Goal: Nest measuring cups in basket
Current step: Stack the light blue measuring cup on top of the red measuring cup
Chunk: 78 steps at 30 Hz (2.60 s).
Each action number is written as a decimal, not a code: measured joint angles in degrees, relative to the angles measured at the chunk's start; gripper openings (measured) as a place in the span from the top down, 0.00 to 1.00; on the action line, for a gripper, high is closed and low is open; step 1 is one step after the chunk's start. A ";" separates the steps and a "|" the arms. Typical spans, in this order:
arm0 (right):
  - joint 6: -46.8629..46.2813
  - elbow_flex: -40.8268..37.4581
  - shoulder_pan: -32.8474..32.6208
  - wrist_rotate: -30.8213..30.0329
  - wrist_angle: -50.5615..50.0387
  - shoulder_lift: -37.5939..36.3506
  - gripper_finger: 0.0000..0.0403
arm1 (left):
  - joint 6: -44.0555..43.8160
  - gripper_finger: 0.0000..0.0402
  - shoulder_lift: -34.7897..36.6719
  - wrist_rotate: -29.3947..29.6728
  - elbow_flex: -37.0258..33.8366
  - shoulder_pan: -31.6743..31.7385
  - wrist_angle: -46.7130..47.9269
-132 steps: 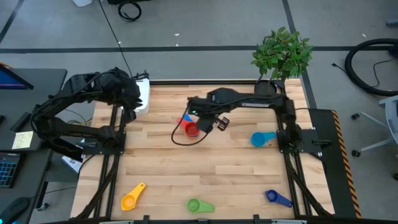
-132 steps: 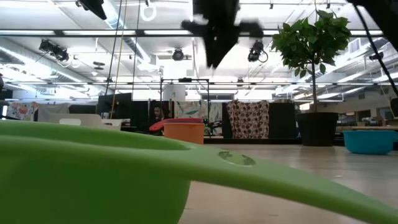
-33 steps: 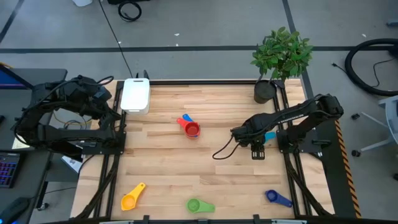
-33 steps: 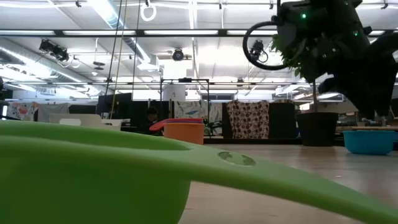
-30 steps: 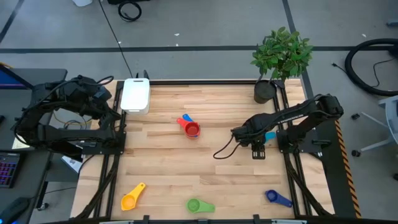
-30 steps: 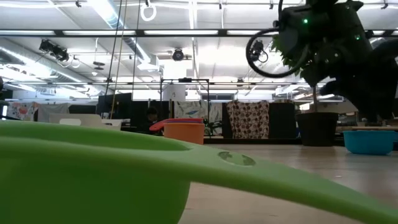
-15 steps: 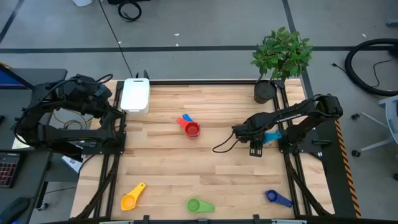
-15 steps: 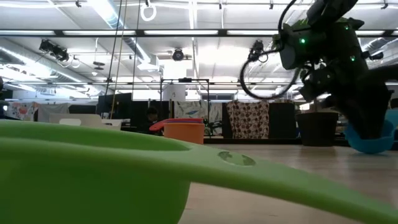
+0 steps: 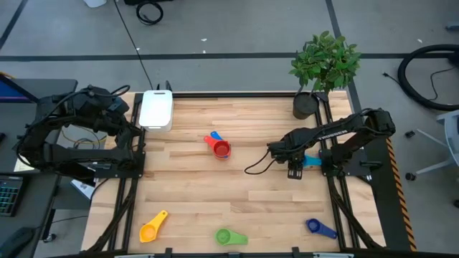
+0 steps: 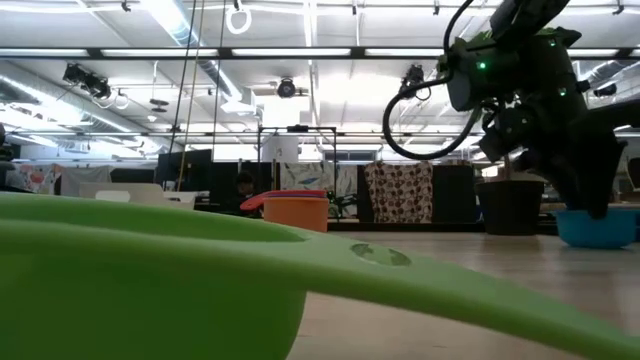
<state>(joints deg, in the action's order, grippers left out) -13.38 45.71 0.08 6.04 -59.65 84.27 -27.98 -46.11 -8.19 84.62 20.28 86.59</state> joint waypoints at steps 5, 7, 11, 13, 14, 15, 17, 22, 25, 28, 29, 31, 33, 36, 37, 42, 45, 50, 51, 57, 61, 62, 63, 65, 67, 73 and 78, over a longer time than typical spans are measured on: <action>-0.01 0.00 0.15 0.00 0.33 0.00 0.67 | -0.01 0.80 0.00 -0.02 0.00 0.01 0.00; 0.03 0.00 0.15 0.02 0.96 0.00 0.68 | -0.01 0.80 0.00 -0.02 0.00 0.02 0.00; 0.63 -0.39 0.15 -0.48 2.97 0.00 0.73 | 0.01 0.80 0.00 -0.02 0.00 -0.01 0.00; 1.63 -1.44 0.15 -0.50 5.16 0.00 0.79 | 0.00 0.80 0.00 -0.02 0.00 0.00 0.00; 1.83 -2.11 0.15 -0.50 6.47 0.00 0.82 | -0.01 0.80 0.00 -0.02 0.00 0.00 0.00; 1.97 -2.81 0.15 -0.48 7.91 0.00 0.87 | -0.01 0.80 0.00 -0.02 0.00 0.01 0.01; 3.06 -3.49 0.15 -0.95 8.94 -0.22 0.95 | -0.01 0.80 0.00 -0.02 0.00 0.00 0.00; 13.58 -3.15 -0.23 -2.33 8.58 -0.12 0.96 | -0.01 0.80 0.00 -0.02 0.00 0.02 0.00; 23.85 -1.93 -0.89 -2.33 9.21 -0.04 0.97 | -0.01 0.80 0.00 -0.02 0.00 0.01 0.01; 33.08 0.00 -1.44 -1.52 9.74 0.15 0.97 | -0.01 0.80 0.00 -0.02 0.00 0.00 -0.22; 36.05 0.79 -1.62 -1.55 9.88 0.15 0.97 | -0.01 0.80 0.00 -0.02 0.00 0.01 -0.50; 41.57 2.62 -1.81 -1.57 10.45 0.14 0.97 | -0.01 0.80 0.00 -0.02 0.00 0.02 -1.07; 46.06 4.70 -2.00 -1.76 10.20 0.13 0.97 | -0.01 0.80 0.00 -0.02 0.00 0.01 -1.94; 53.36 8.63 -2.01 -1.73 10.12 0.13 0.97 | -0.01 0.80 0.00 -0.02 0.02 0.00 -3.22; 56.07 10.12 -2.01 -1.78 9.99 0.13 0.97 | -0.01 0.80 0.00 -0.02 0.02 0.02 -3.77; 68.99 17.83 -0.82 -1.95 10.42 0.11 0.97 | -0.03 0.80 0.00 -0.02 0.02 0.01 -5.70; 73.42 22.29 1.22 -2.06 10.26 1.00 0.97 | -0.03 0.80 0.00 -0.02 0.02 0.02 -6.24; 77.97 31.93 4.87 -3.65 7.27 7.11 0.97 | -0.03 0.80 -0.43 -0.02 0.02 0.00 -6.25; 78.96 34.38 5.38 -3.73 5.86 8.95 0.97 | -0.03 0.80 -0.61 -0.02 0.02 -0.01 -6.27; 83.17 50.55 7.24 -3.38 -3.88 20.62 0.97 | 0.01 0.80 -1.60 -0.03 0.04 0.01 -6.16; 87.93 60.26 7.35 -2.93 -8.24 27.89 0.97 | 0.13 0.80 -2.34 -0.04 0.04 0.00 -6.12; 88.43 62.46 7.30 -2.69 -9.51 29.64 0.97 | 0.15 0.80 -2.32 -0.02 0.02 0.02 -6.08; 88.70 64.35 7.30 -2.37 -10.79 31.33 0.97 | 0.15 0.80 -2.34 -0.04 0.03 0.02 -6.09; 89.61 67.68 7.30 -1.25 -13.32 34.55 0.97 | 0.15 0.80 -2.64 -0.06 0.04 0.01 -6.01; 90.08 70.18 7.30 -0.94 -13.94 36.91 0.97 | 0.17 0.80 -2.67 -0.04 0.02 0.02 -6.01; 90.13 76.01 6.80 -1.78 -13.90 42.35 0.97 | 0.19 0.80 -2.64 -0.04 0.02 0.02 -5.99; 90.11 77.55 6.69 -1.77 -14.59 44.30 0.97 | 0.27 0.80 -2.64 -0.04 0.02 0.01 -5.92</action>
<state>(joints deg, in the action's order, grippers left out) 76.73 123.27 6.76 4.28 -74.24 128.57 -27.71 -48.75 -8.23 84.64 20.29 80.66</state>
